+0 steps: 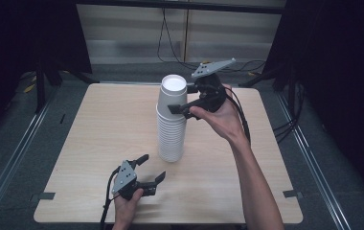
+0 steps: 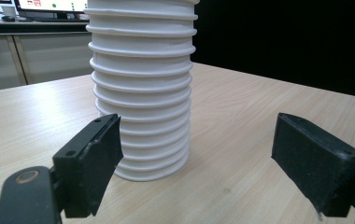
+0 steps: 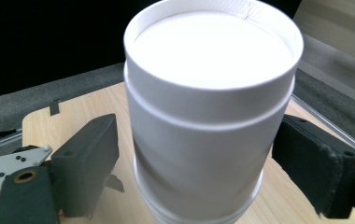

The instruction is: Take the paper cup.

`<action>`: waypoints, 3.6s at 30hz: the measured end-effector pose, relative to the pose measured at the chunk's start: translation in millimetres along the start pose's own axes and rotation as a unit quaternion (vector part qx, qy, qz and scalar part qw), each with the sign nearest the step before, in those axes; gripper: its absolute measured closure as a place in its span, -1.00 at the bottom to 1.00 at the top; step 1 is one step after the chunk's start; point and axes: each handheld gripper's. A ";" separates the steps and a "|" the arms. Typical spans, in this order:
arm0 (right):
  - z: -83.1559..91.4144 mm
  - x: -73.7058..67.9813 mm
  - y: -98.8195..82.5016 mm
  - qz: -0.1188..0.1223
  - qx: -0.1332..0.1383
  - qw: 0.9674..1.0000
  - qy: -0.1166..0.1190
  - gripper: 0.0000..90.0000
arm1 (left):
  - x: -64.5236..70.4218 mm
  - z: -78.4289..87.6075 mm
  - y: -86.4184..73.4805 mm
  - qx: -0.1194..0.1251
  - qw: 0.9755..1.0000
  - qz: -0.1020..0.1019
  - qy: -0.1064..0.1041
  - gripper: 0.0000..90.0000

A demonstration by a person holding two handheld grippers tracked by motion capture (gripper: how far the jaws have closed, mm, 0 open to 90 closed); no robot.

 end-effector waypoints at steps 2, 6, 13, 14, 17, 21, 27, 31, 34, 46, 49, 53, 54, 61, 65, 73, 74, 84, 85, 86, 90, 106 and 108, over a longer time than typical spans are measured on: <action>-1.5 1.0 3.1 0.002 -0.007 1.000 0.002 -0.67 | 0.0 0.1 0.0 0.000 1.000 0.000 0.000 -0.65; -3.5 1.7 9.1 0.006 -0.020 1.000 0.002 -0.67 | 0.0 0.0 0.0 0.000 1.000 0.000 0.000 -0.65; -9.2 4.2 23.4 0.007 -0.045 0.999 0.008 -0.69 | -0.2 0.4 -0.1 0.001 1.000 0.000 0.000 -0.65; -10.5 4.6 26.1 0.007 -0.049 0.999 0.010 -0.69 | -0.2 0.4 -0.1 0.001 1.000 0.000 0.000 -0.65; -11.5 4.7 28.6 0.011 -0.054 0.998 0.011 -0.68 | -0.2 0.4 -0.1 0.001 1.000 0.000 0.000 -0.65; -11.4 5.3 33.3 0.007 -0.052 0.999 0.013 -0.63 | 0.3 0.1 -0.2 0.004 1.000 0.004 0.001 -0.65; -11.5 4.7 34.5 0.012 -0.057 0.998 0.006 -0.58 | 0.3 0.1 -0.3 0.007 1.000 0.004 0.002 -0.65; -10.1 5.2 35.1 0.012 -0.054 0.998 0.009 -0.57 | -0.7 0.4 -0.1 0.004 1.000 -0.002 0.002 -0.65; -9.0 5.4 35.9 0.014 -0.054 0.998 0.008 -0.56 | 0.1 0.4 -0.3 0.004 1.000 0.003 0.002 -0.65; -7.2 3.7 38.1 0.016 -0.056 0.998 0.001 -0.53 | 0.1 0.4 -0.3 0.004 1.000 0.003 0.001 -0.65; -7.1 3.9 38.3 0.016 -0.056 0.998 0.001 -0.53 | 0.1 0.3 -0.2 0.004 1.000 0.003 0.001 -0.65; -6.7 3.9 39.2 0.016 -0.058 0.998 0.001 -0.52 | -0.1 0.3 -0.2 0.003 1.000 0.003 0.000 -0.65; -6.8 4.0 39.6 0.017 -0.059 0.998 0.002 -0.52 | -0.4 0.5 -0.2 0.002 1.000 0.001 0.000 -0.65; -1.4 4.7 42.4 0.013 -0.043 0.999 0.007 -0.52 | 0.1 0.2 -0.2 0.004 1.000 0.004 0.000 -0.65; 6.1 3.9 44.7 0.014 -0.035 0.999 0.007 -0.52 | -0.1 0.2 -0.1 0.003 1.000 0.002 0.000 -0.65; 8.5 3.0 45.8 0.014 -0.021 1.000 0.006 -0.51 | -0.3 0.3 -0.1 0.001 1.000 0.000 -0.001 -0.65; 10.1 1.0 46.6 0.016 -0.009 1.000 -0.010 -0.51 | -0.1 0.3 -0.1 0.002 1.000 0.000 0.000 -0.65; 15.8 2.0 47.2 0.007 0.013 1.000 0.004 -0.50 | 0.0 0.3 -0.3 0.004 1.000 0.003 0.001 -0.65; 15.8 2.0 47.2 0.007 0.013 1.000 0.004 -0.50 | 0.0 0.3 -0.3 0.004 1.000 0.003 0.001 -0.65; 19.1 2.1 46.3 0.005 0.025 1.000 0.002 -0.50 | 0.0 0.3 -0.2 0.004 1.000 0.003 0.001 -0.65; 25.0 1.0 44.2 0.011 0.048 0.999 -0.008 -0.49 | 0.2 0.3 -0.2 0.004 1.000 0.003 0.001 -0.65; 40.7 2.6 35.2 -0.001 0.115 0.993 0.002 -0.49 | 0.3 0.2 -0.2 0.005 1.000 0.003 0.000 -0.65; 41.7 2.8 34.6 -0.001 0.120 0.993 0.003 -0.49 | 0.3 0.2 -0.2 0.004 1.000 0.002 -0.001 -0.65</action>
Point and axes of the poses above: each handheld gripper's, and its own axes: z roughly backward along the jaws, y roughly out of its top, x roughly to its right, and after that the axes turned 10 degrees about -x, right-handed
